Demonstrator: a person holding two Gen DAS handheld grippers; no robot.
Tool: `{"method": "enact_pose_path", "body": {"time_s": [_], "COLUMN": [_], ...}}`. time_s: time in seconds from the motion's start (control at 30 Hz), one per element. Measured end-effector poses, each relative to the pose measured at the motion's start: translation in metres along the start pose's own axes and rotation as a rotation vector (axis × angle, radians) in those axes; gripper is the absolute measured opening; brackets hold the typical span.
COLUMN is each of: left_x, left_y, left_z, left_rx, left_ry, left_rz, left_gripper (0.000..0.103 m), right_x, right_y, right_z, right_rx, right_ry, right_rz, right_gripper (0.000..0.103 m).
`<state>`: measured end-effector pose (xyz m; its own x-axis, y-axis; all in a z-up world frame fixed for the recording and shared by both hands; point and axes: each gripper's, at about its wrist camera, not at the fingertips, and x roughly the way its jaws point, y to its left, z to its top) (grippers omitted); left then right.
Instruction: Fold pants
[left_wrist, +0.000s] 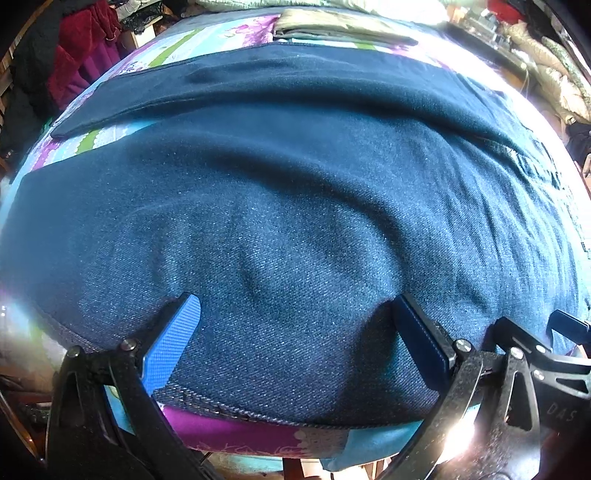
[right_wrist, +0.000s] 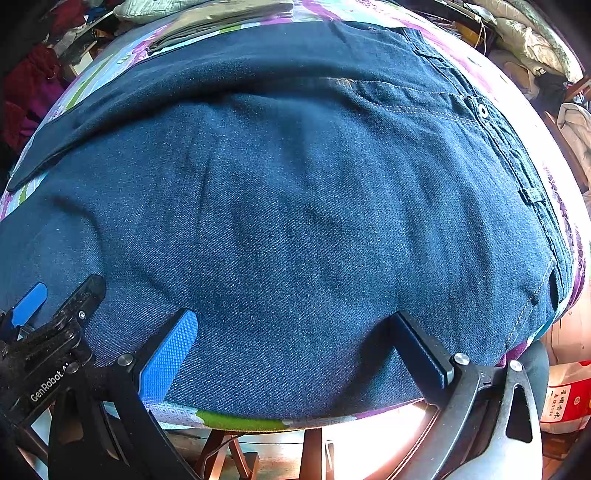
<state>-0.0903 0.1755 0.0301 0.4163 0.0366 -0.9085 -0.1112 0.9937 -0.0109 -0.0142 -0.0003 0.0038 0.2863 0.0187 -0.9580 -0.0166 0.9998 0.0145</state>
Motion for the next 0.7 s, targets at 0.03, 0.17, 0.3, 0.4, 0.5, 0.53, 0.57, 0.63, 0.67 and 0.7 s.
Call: {"method": "enact_pose_path", "body": {"time_s": [0.03,0.17,0.3,0.4,0.5,0.53,0.57,0.63,0.67,0.7], "left_x": [-0.001,-0.003,-0.005,-0.008,-0.028,-0.035,-0.043,-0.053,-0.055,-0.057], "left_y": [0.002,0.005,0.005,0.014,0.049,0.066,0.088,0.135,0.158,0.181], "left_z": [-0.002,-0.006,-0.008,-0.009,-0.004,0.001,0.008,0.029,0.039,0.049], "left_rx": [0.001,0.007,0.032,0.031,-0.118,-0.176,-0.235,-0.315,-0.342,-0.363], "left_ry": [-0.012,-0.043,-0.051,-0.077,-0.137,-0.162,-0.194,-0.225,-0.239,-0.252], "left_rz": [-0.006,-0.017,-0.022,-0.085,-0.269,-0.313,-0.343,-0.379,-0.383,-0.381], "left_gripper": [0.103,0.103,0.103,0.101,0.088,0.088,0.088,0.088,0.089,0.089], "right_x": [0.0,0.001,0.002,0.002,0.0,-0.004,-0.013,-0.036,-0.048,-0.057], "right_y": [0.001,0.002,0.002,0.003,0.003,0.003,-0.001,-0.009,-0.016,-0.026], "right_z": [0.0,-0.001,0.0,0.001,0.003,0.003,0.003,0.015,0.026,0.041], "right_rx": [0.0,-0.002,-0.004,-0.024,-0.07,-0.081,-0.091,-0.11,-0.11,-0.101], "right_ry": [0.0,-0.007,-0.027,-0.032,-0.037,-0.054,-0.095,-0.221,-0.287,-0.339], "right_rz": [0.0,-0.002,-0.001,0.0,0.004,-0.004,-0.009,-0.016,-0.019,-0.017], "right_gripper": [0.103,0.103,0.103,0.103,0.103,0.1,0.094,0.094,0.097,0.099]}}
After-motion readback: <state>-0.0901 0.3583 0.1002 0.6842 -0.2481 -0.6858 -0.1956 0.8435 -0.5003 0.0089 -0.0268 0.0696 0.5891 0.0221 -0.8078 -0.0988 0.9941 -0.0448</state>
